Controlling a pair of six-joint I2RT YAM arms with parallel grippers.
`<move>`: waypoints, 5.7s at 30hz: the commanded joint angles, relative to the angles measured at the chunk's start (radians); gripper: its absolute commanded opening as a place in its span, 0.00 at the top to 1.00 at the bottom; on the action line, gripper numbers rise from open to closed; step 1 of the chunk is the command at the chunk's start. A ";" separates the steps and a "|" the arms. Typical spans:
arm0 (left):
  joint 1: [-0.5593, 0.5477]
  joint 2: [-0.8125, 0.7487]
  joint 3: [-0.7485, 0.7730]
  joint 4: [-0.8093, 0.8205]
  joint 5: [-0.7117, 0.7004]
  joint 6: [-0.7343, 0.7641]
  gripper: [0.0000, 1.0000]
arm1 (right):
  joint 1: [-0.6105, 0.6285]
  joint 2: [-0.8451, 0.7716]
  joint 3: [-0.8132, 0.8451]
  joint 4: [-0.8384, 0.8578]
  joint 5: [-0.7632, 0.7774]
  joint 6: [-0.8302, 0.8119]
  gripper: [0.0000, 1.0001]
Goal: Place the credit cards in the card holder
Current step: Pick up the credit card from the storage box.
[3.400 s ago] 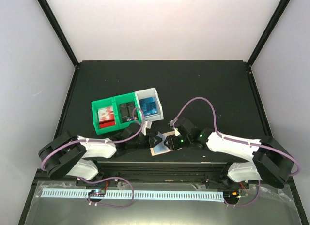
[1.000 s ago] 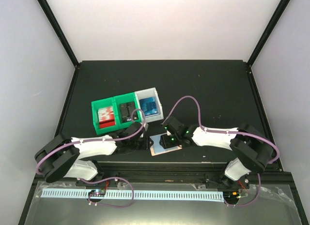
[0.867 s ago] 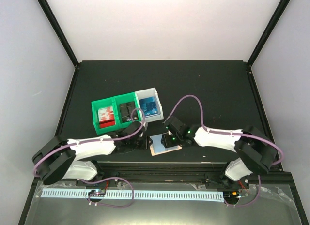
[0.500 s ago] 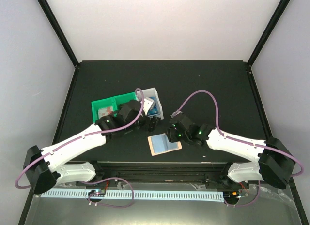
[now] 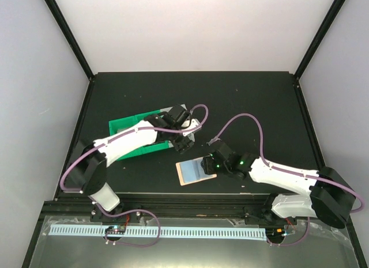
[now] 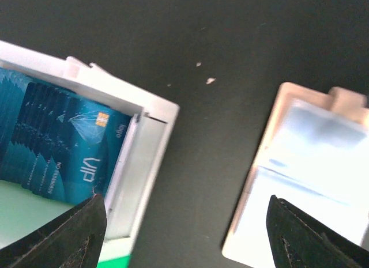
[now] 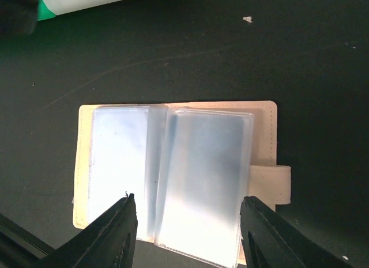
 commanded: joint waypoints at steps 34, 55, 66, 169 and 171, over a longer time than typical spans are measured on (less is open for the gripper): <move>0.096 0.425 0.281 -0.187 0.033 0.207 0.42 | -0.050 -0.049 -0.071 0.041 0.014 0.036 0.49; 0.097 0.378 0.310 -0.244 0.043 0.220 0.58 | -0.050 -0.051 -0.094 0.058 0.009 0.042 0.49; 0.097 0.365 0.319 -0.258 0.047 0.227 0.58 | -0.051 -0.041 -0.094 0.066 0.004 0.041 0.49; 0.123 0.356 0.353 -0.374 0.101 0.233 0.78 | -0.051 0.027 -0.091 0.093 -0.009 0.034 0.50; 0.122 0.349 0.354 -0.378 0.104 0.236 0.79 | -0.051 0.028 -0.091 0.095 -0.009 0.034 0.50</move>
